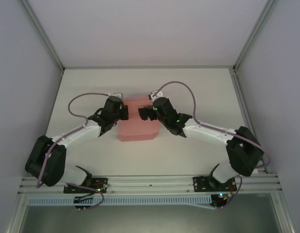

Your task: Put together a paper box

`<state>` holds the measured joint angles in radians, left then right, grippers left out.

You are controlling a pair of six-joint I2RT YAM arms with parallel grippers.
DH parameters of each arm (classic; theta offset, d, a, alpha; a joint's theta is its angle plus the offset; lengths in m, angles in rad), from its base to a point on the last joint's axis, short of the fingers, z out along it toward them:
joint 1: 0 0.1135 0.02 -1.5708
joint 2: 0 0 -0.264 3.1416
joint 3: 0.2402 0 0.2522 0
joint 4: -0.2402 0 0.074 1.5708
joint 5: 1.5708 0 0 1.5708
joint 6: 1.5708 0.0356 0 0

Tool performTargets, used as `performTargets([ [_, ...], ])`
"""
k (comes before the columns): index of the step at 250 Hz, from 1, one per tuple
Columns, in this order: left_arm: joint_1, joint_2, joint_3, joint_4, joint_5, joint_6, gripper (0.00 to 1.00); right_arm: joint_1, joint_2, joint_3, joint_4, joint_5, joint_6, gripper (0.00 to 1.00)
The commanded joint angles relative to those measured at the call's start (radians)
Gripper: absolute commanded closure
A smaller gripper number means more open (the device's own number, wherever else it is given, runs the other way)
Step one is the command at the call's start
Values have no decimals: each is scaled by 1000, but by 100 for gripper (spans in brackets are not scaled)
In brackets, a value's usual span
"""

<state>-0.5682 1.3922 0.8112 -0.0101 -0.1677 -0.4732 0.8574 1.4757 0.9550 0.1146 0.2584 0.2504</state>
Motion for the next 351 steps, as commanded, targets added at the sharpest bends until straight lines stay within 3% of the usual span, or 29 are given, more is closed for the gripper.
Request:
performTargets([
  [1,4,20,90,-32,62,171,100,-5,-119,-71,105,-76,68,0],
  [19,8,64,174,-133,137,319,100,-23,-191,-111,70,-33,125,0],
  [67,8,189,366,-363,198,687,100,-151,-354,-160,-217,-1,310,0],
  [94,-40,220,435,-505,160,937,100,-208,-442,-186,-367,17,331,0],
  [147,-91,341,664,-858,138,1225,100,-281,-570,-265,-525,9,385,0],
  [207,-211,562,789,-914,-156,1316,100,-303,-646,-329,-586,18,401,0],
  [275,-271,811,989,-899,-228,1309,98,-312,-675,-368,-598,5,420,0],
  [313,-276,853,1052,-892,-193,1288,65,-314,-677,-389,-593,1,419,0],
  [351,-277,775,1046,-872,-120,1294,45,-314,-674,-387,-561,-31,380,0],
])
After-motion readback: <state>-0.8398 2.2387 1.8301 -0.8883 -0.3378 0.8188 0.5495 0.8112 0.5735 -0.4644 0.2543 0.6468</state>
